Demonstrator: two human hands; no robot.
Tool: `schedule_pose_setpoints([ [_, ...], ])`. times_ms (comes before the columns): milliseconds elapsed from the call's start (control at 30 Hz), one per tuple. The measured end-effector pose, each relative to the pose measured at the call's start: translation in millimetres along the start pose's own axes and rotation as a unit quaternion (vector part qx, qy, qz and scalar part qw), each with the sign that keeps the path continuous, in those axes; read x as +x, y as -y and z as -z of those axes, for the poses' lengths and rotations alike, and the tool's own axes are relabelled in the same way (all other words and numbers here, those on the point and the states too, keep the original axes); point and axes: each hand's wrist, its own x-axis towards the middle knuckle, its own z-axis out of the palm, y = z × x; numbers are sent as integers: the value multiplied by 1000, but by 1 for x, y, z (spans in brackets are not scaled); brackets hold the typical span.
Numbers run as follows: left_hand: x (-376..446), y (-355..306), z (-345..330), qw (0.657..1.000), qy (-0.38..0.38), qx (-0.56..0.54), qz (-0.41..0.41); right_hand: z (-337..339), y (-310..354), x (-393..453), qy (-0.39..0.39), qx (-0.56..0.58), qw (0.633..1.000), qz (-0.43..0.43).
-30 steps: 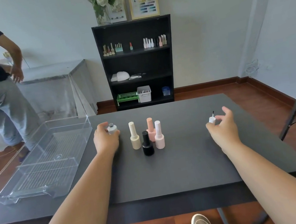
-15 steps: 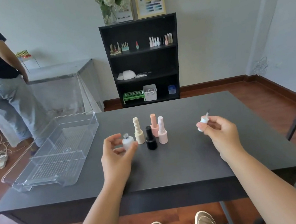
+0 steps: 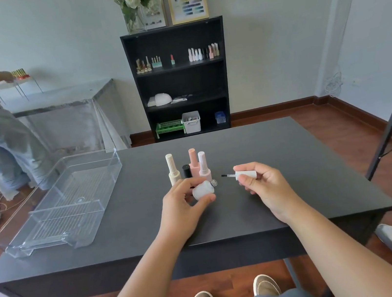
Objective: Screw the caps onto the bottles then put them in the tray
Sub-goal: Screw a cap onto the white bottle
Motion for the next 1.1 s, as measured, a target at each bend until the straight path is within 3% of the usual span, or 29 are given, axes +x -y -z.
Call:
schedule_pose_setpoints([
  [567, 1, 3, -1, 1000, 12, 11, 1, -4, -7, -1, 46, -166, 984, 37],
  [1100, -4, -1, -2, 996, 62, 35, -58, -11, 5, -12, 53, -281, 947, 150],
])
